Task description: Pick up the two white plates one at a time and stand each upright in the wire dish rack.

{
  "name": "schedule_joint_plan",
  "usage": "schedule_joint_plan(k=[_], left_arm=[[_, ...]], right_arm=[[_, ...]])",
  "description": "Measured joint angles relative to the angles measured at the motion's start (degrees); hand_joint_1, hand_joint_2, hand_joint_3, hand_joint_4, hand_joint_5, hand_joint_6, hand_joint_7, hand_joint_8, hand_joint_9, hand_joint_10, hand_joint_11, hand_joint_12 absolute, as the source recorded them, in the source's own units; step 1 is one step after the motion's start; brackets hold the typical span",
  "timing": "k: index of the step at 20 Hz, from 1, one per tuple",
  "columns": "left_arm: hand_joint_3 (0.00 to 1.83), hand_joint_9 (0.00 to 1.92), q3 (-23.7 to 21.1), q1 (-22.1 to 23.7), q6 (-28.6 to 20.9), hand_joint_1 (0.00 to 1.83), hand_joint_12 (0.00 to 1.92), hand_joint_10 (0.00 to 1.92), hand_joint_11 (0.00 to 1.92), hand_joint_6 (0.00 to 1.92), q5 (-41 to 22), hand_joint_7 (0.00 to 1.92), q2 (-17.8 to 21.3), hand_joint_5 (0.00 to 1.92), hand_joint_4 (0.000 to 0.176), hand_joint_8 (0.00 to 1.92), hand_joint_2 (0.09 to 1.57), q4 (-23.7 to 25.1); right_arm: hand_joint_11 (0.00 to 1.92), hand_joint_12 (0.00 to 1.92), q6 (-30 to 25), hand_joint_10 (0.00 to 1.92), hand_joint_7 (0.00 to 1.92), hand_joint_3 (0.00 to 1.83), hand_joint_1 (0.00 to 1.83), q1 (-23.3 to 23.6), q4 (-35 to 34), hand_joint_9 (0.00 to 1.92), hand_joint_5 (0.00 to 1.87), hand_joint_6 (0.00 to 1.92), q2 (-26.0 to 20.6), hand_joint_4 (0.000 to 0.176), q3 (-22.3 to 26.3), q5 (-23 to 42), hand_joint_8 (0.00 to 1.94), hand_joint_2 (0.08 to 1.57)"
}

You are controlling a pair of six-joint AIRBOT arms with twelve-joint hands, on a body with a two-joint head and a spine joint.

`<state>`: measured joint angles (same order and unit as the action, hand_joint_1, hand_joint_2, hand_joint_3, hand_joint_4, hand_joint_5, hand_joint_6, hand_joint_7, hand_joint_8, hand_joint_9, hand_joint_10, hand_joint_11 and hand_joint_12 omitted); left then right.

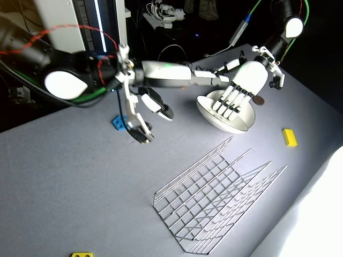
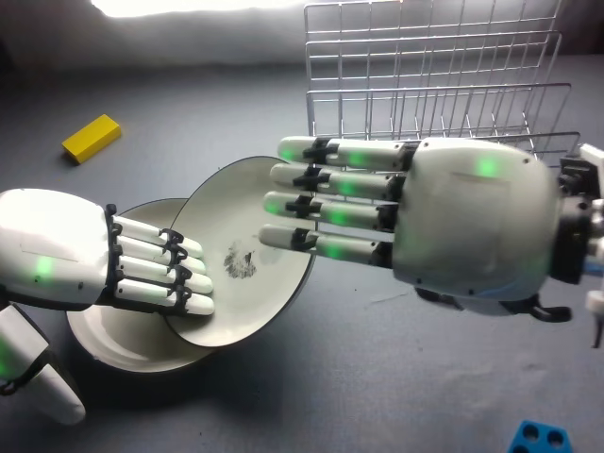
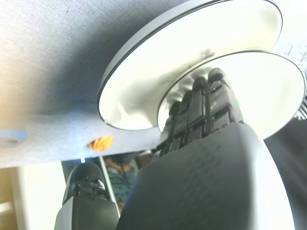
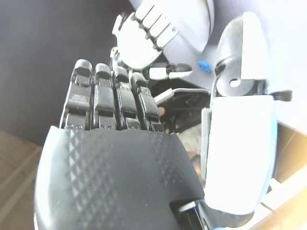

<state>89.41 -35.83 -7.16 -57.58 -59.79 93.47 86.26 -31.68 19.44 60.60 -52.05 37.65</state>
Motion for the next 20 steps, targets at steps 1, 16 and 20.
schedule_joint_plan(k=[1,16,20], left_arm=[[0.00,0.00,0.1,0.0,0.0,0.00,0.00,0.00,0.00,0.00,-0.1,0.00,0.0,0.00,0.000,0.00,1.00,0.0],[0.00,0.00,0.9,-0.1,0.0,0.00,0.00,0.00,0.00,0.00,-0.4,0.00,-0.5,0.00,0.000,0.00,1.00,-0.1],[0.01,0.00,1.1,-0.1,0.0,0.00,0.00,0.00,0.00,0.00,-0.4,0.00,-0.5,0.00,0.000,0.00,1.01,-0.1]], right_arm=[[0.00,0.00,0.0,0.00,0.00,0.00,1.02,0.5,0.1,0.00,0.00,0.00,1.4,0.000,-0.7,-0.3,0.00,0.92],[0.00,0.00,3.4,0.00,0.00,0.02,0.95,7.0,-6.4,0.00,0.00,0.00,16.6,0.000,-12.3,-8.2,0.00,1.03],[0.00,0.00,3.6,0.00,0.00,0.02,0.94,8.0,-6.6,0.00,0.00,0.00,17.9,0.000,-13.2,-10.4,0.00,1.05]])
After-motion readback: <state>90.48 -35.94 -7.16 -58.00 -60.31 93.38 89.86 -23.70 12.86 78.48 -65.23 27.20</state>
